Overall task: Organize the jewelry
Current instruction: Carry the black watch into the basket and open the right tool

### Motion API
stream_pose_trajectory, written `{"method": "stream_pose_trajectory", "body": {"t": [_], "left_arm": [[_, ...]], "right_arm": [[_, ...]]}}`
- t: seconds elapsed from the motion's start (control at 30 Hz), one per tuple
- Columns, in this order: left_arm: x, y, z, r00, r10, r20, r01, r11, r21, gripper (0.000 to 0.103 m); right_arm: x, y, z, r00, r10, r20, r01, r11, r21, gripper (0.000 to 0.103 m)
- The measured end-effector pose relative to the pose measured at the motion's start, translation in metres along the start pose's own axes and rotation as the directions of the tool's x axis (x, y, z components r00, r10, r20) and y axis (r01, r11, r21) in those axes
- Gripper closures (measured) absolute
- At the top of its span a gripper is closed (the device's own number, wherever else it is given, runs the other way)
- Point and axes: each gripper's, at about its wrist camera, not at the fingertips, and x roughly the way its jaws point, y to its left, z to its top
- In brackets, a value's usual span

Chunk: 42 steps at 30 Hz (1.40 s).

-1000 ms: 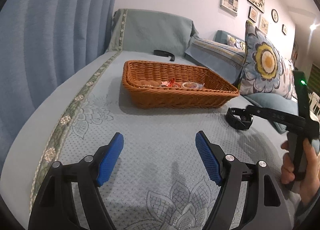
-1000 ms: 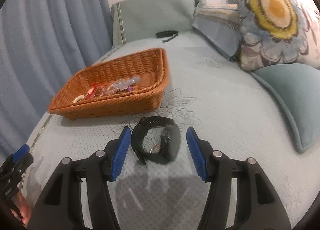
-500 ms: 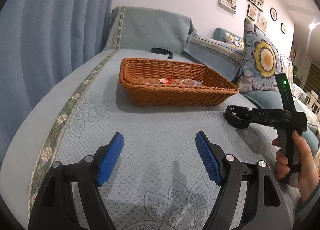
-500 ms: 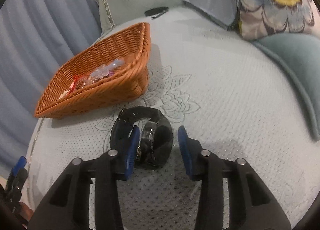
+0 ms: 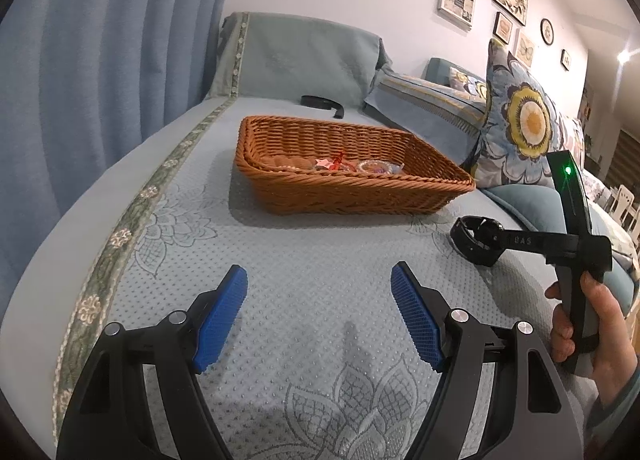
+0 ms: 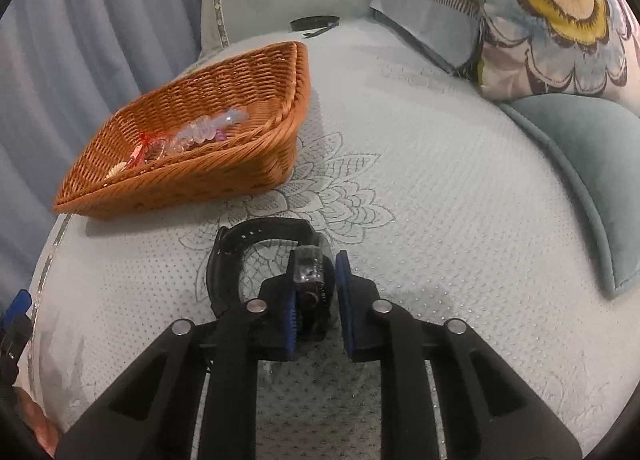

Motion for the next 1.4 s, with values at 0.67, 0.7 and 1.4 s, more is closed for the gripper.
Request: {"method": "stream_pose_trajectory", "body": {"t": [0.67, 0.7, 1.4], "left_arm": [[0.000, -0.012, 0.014, 0.999, 0.030, 0.026, -0.030, 0.999, 0.017, 0.033], [-0.001, -0.015, 0.017, 0.999, 0.043, 0.026, -0.044, 0.999, 0.026, 0.038], [0.034, -0.016, 0.106, 0.995, 0.029, 0.095, -0.032, 0.999, 0.024, 0.069]], "right_arm": [[-0.058, 0.026, -0.015, 0.977, 0.164, 0.136, -0.154, 0.985, -0.076, 0.091], [-0.062, 0.030, -0.016, 0.975, 0.171, 0.139, -0.160, 0.984, -0.082, 0.091], [-0.031, 0.091, 0.090, 0.977, 0.111, 0.184, -0.090, 0.989, -0.118, 0.091]]}}
